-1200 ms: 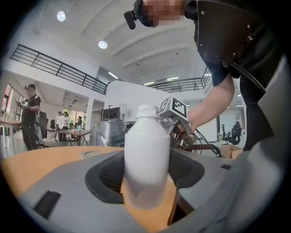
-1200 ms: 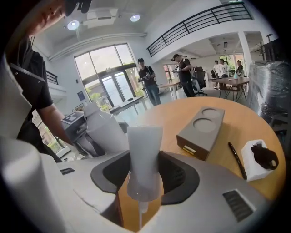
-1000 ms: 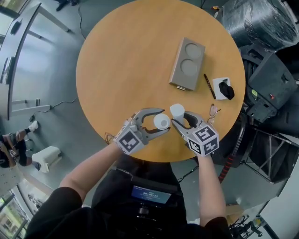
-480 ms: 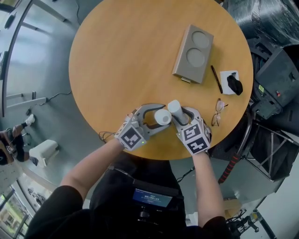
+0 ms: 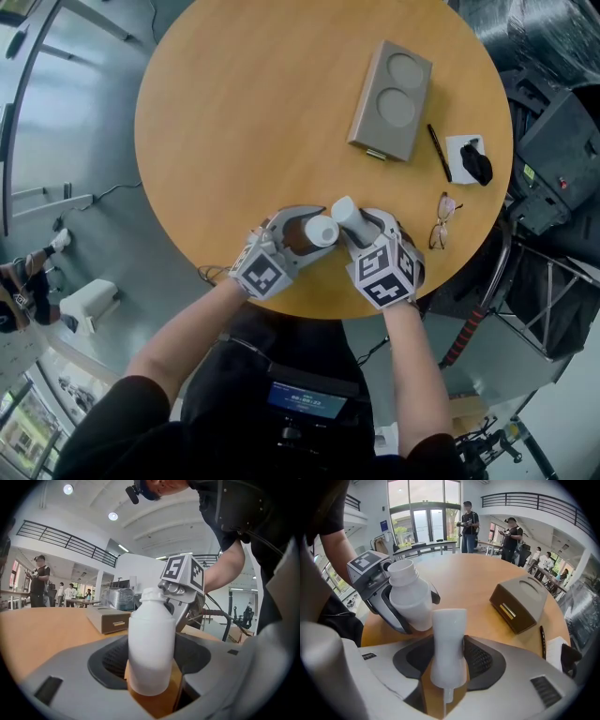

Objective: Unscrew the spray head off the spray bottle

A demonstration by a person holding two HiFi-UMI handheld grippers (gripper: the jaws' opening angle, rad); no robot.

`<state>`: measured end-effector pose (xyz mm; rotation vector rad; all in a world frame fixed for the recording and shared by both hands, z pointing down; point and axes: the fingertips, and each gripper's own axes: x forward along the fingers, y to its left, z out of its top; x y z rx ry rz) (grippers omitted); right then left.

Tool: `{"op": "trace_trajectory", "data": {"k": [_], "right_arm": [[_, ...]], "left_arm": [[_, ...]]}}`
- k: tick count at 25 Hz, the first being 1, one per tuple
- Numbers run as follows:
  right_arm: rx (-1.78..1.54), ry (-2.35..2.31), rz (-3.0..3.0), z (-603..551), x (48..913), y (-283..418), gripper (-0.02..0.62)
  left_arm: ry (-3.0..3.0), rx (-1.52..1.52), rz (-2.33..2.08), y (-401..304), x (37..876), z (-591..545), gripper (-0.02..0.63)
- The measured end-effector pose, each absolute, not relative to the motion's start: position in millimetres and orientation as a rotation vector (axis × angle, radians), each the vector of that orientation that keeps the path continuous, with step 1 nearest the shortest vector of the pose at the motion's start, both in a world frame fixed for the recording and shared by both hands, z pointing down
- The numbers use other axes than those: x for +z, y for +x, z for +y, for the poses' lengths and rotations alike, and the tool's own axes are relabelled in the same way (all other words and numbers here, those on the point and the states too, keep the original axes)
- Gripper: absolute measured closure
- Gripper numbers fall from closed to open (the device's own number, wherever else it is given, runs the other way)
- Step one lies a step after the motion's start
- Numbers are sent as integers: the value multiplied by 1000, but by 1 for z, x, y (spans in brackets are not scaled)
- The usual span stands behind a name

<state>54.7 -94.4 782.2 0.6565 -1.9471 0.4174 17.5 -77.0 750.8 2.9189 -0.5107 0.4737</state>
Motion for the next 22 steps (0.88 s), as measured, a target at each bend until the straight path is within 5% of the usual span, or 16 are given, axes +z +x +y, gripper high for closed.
{"op": "trace_trajectory", "data": {"k": [22], "right_arm": [[541, 525, -1972, -100, 781, 36, 337]], "left_arm": [[2889, 530, -517, 8, 756, -78, 260]]}}
